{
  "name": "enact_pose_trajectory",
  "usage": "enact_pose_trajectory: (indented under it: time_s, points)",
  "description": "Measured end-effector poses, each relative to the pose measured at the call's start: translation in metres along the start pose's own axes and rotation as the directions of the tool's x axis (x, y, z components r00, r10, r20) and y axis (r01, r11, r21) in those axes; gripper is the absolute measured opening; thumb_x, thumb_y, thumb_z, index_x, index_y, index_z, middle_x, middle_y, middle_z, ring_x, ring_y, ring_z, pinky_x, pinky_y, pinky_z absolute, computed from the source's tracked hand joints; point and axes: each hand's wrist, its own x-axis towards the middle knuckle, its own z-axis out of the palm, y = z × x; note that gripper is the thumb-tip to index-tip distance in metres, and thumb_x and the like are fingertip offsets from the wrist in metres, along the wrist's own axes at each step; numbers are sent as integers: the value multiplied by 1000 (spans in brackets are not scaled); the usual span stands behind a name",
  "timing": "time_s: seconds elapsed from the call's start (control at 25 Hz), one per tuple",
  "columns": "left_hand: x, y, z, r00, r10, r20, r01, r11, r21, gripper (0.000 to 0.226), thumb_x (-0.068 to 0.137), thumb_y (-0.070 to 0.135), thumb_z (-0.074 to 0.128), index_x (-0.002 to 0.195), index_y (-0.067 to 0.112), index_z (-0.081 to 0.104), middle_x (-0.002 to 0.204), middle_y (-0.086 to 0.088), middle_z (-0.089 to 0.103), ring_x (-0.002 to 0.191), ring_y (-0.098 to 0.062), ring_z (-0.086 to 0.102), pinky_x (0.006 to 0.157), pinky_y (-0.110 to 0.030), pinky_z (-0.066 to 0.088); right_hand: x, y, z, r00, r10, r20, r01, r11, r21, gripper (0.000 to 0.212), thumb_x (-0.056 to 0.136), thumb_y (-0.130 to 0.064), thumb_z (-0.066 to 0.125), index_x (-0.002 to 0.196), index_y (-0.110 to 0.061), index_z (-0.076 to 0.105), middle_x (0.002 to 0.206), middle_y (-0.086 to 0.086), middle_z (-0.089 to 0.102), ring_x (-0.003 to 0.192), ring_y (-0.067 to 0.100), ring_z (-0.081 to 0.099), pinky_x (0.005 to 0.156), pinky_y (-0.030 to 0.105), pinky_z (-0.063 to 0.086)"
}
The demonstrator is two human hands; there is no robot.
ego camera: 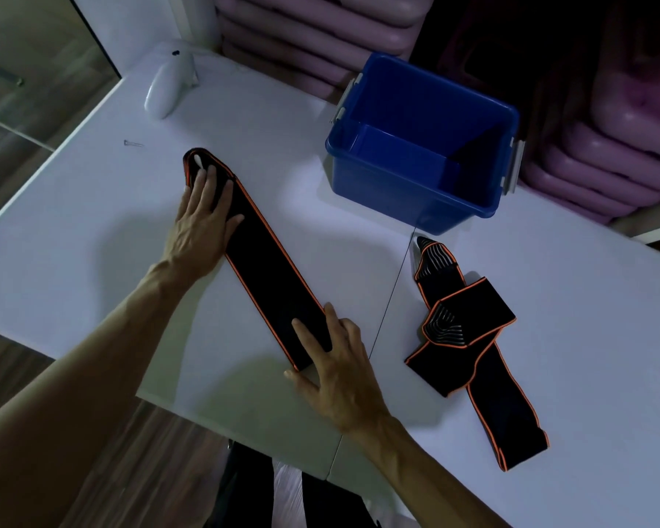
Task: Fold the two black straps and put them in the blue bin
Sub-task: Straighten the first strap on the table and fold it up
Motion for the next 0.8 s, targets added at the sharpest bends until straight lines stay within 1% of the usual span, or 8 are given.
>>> enact_pose_trajectory:
  time_s: [0.12, 0.16, 0.24, 0.32, 0.44, 0.6, 0.68, 0.8]
  points:
    - [-55, 41, -14, 984, 35, -175, -53, 994, -100, 49, 101, 32, 41, 143, 6, 40, 156, -21, 25, 147, -33, 17, 120, -40, 16, -4, 3, -11, 998, -29, 63, 21, 992, 122, 80, 88, -61, 57, 154, -38, 18, 161, 16, 13, 143, 32, 19, 104, 44, 39]
    - [-85, 59, -14, 979, 73, -191, -102, 984, -148, 47, 100, 29, 44, 141, 6, 44, 154, -21, 29, 146, -33, 20, 118, -40, 21, -5, 6, -16, 997, -36, 69, 23, 984, 178, 78, 90, -61, 56, 154, -38, 16, 161, 14, 11, 144, 30, 16, 105, 41, 36]
    - [-137, 84, -7, 982, 161, -97, -178, 964, -195, 48, 99, 32, 45, 141, 8, 44, 154, -19, 30, 147, -30, 20, 117, -42, 25, -5, 15, -22, 996, -63, 55, 48, 968, 245, 64, 96, -50, 54, 152, -33, 28, 160, 11, 15, 146, 23, 16, 108, 36, 35]
    - [-159, 90, 7, 986, 166, 37, -157, 971, -179, 55, 100, 41, 37, 147, 12, 35, 158, -15, 22, 149, -28, 13, 118, -46, 25, -2, 25, -25, 994, -108, 24, 101, 974, 201, 49, 99, -33, 57, 145, -24, 43, 156, 12, 26, 143, 22, 24, 112, 36, 38]
    - [-153, 84, 17, 992, 94, 79, -86, 992, -96, 58, 100, 47, 31, 149, 16, 29, 159, -13, 18, 149, -28, 13, 115, -49, 29, 7, 30, -25, 985, -168, 39, 163, 980, 112, 49, 97, -24, 62, 143, -19, 48, 146, 10, 39, 126, 24, 41, 103, 39, 47]
    - [-149, 84, 19, 1000, 9, 10, -8, 998, -64, 56, 94, 45, 47, 141, 15, 46, 151, -20, 36, 140, -37, 32, 111, -46, 35, 16, 33, -27, 972, -216, 93, 212, 976, 52, 55, 93, -32, 65, 143, -17, 48, 139, 13, 44, 113, 30, 47, 89, 44, 54]
    - [-149, 90, 12, 996, -48, -71, 41, 994, -97, 44, 91, 38, 55, 128, 15, 58, 137, -17, 49, 123, -36, 48, 99, -46, 45, 19, 38, -30, 956, -277, 97, 283, 958, -55, 60, 88, -40, 70, 140, -17, 51, 136, 16, 45, 107, 33, 49, 80, 45, 55]
    - [-167, 101, 8, 979, 115, -165, -142, 977, -158, 24, 94, 25, 56, 112, 12, 65, 118, -13, 56, 102, -29, 56, 80, -42, 51, 28, 44, -27, 924, -381, 32, 381, 908, -172, 54, 81, -32, 76, 129, -12, 58, 130, 16, 52, 101, 34, 51, 68, 44, 55]
